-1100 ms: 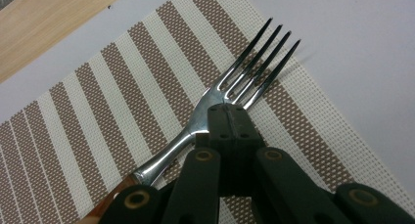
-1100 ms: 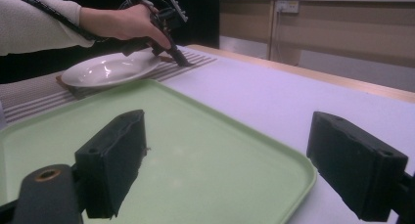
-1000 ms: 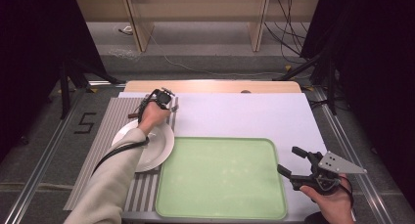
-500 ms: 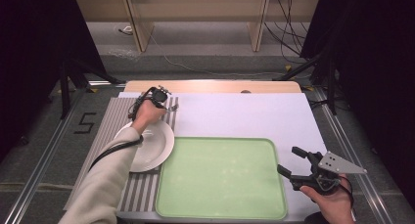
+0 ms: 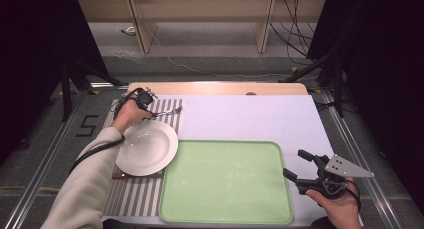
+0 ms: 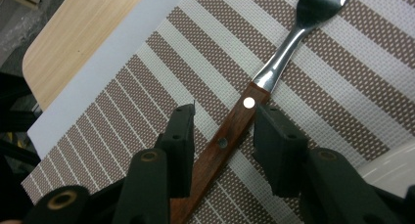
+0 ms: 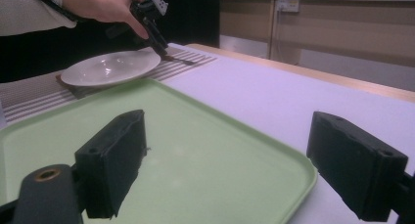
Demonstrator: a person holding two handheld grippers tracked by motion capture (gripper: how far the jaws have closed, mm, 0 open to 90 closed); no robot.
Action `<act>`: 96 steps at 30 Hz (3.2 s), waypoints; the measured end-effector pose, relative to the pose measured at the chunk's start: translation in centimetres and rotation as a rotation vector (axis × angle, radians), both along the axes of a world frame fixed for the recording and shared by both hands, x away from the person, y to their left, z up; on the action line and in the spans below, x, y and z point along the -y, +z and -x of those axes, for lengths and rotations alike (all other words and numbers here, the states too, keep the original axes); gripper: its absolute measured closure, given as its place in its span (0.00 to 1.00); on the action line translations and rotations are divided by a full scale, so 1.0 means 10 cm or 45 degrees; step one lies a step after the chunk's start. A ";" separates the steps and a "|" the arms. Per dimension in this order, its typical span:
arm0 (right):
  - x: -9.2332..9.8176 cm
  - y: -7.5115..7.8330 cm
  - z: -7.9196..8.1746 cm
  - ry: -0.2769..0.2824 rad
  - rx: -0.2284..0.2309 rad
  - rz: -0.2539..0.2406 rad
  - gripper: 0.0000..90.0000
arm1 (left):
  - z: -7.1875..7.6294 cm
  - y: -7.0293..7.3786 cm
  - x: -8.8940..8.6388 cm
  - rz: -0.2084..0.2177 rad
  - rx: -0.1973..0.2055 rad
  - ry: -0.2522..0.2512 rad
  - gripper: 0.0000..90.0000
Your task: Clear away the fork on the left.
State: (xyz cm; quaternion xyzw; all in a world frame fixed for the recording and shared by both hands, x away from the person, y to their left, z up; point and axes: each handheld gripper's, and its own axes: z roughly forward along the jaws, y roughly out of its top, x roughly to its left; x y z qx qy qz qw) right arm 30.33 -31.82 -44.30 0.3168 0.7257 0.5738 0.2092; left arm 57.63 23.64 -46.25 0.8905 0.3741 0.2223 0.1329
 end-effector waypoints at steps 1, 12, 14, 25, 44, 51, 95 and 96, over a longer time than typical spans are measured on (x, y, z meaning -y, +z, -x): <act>0.00 0.00 0.00 0.000 0.000 -0.002 0.18 | -0.01 -0.02 0.00 -0.009 -0.010 -0.015 0.66; 0.01 0.00 0.00 0.002 -0.004 -0.006 0.18 | -0.05 -0.09 0.03 -0.027 -0.066 -0.074 0.65; 0.00 0.00 0.00 0.001 -0.007 -0.005 0.18 | -0.06 -0.08 0.02 -0.024 -0.077 -0.077 0.65; 0.00 0.00 0.00 0.005 -0.008 -0.003 0.18 | -0.06 -0.08 0.07 -0.055 -0.111 -0.121 0.75; 0.01 0.00 0.00 0.003 -0.006 -0.006 0.18 | -0.03 -0.07 0.13 -0.145 -0.151 -0.227 0.85; 0.01 0.00 0.00 0.004 -0.005 -0.008 0.18 | -0.04 -0.07 0.13 -0.137 -0.162 -0.210 0.85; 0.00 0.00 0.00 -0.002 -0.003 -0.006 0.18 | 0.07 0.23 0.17 -0.138 -0.032 -0.068 0.85; 0.01 0.00 0.00 -0.002 -0.004 -0.006 0.18 | 0.08 0.25 0.18 -0.137 -0.032 -0.067 0.85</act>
